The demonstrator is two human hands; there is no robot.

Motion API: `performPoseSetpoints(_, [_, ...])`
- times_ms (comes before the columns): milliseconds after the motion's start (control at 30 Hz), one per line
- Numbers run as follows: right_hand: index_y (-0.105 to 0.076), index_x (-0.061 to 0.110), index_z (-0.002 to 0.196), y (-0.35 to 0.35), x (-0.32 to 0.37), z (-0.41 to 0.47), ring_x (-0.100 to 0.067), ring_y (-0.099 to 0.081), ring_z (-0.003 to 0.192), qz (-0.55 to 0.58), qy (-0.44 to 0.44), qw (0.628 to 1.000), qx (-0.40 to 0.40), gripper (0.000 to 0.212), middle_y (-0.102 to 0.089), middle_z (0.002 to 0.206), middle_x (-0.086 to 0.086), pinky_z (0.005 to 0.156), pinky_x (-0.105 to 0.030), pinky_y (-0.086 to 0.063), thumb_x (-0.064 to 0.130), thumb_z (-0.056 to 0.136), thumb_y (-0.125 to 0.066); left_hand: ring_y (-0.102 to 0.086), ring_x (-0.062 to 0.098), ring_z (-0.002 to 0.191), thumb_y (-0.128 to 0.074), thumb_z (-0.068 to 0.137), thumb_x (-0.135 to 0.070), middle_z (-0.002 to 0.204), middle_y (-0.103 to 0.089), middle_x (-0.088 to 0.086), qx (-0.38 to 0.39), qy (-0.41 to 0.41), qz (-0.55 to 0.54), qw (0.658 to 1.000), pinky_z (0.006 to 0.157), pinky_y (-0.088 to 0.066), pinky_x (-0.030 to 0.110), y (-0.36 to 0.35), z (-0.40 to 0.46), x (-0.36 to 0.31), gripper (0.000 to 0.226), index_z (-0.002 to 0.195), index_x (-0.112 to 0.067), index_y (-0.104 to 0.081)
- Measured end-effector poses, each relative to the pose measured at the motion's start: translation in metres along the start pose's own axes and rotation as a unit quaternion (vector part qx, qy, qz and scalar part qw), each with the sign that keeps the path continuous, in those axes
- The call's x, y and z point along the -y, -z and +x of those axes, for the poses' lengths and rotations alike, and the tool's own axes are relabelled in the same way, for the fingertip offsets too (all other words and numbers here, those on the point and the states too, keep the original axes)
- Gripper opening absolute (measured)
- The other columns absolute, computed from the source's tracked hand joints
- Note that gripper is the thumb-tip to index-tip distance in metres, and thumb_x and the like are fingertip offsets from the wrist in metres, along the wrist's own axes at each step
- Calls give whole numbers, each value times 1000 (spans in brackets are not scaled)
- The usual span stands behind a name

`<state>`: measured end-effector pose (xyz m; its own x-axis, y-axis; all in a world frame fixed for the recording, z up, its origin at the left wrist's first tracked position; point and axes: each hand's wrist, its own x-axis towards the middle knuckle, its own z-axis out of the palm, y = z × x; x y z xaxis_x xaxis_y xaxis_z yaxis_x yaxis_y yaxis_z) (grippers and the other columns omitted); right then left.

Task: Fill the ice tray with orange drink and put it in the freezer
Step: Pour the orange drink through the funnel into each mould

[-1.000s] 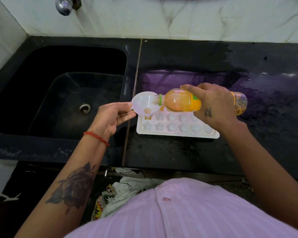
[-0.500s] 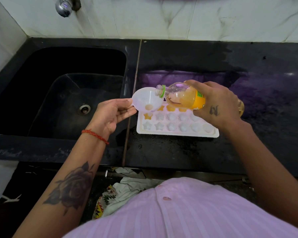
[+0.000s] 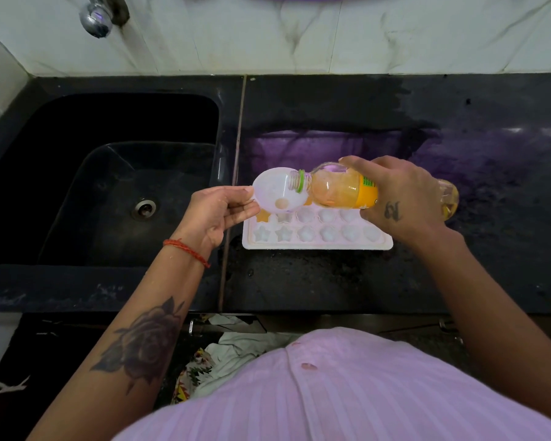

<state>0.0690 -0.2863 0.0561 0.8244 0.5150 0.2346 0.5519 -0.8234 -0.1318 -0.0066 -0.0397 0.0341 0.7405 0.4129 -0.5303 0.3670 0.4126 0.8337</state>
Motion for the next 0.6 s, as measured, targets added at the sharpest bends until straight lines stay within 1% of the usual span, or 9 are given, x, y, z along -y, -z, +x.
performPoseSetpoints(100, [-46, 32, 133, -1, 0, -1, -32, -56, 97, -14, 2, 1000, 2, 69, -64, 110, -9, 77, -37, -41, 10, 73, -72, -71, 15, 57, -65, 80, 4, 58, -72, 6, -2, 6, 5, 1000, 50, -54, 18, -2, 0, 1, 5, 77, 0, -67])
performPoseSetpoints(267, [-45, 32, 134, -1, -1, -1, -32, -55, 101, -20, 3, 1000, 5, 68, -63, 113, -10, 85, -40, -40, 11, 75, -71, -71, 14, 57, -66, 79, 4, 59, -72, 6, -2, 9, 4, 1000, 50, -54, 19, -3, 0, 2, 5, 76, 0, -67])
performPoseSetpoints(600, [-46, 31, 133, -1, -1, 0, -33, -55, 99, -23, 5, 1000, -3, 67, -63, 111, -10, 82, -39, -40, 9, 74, -70, -71, 15, 59, -67, 79, 3, 60, -72, 6, -4, 11, 5, 1000, 51, -55, 19, -3, -1, 2, 4, 78, 0, -67])
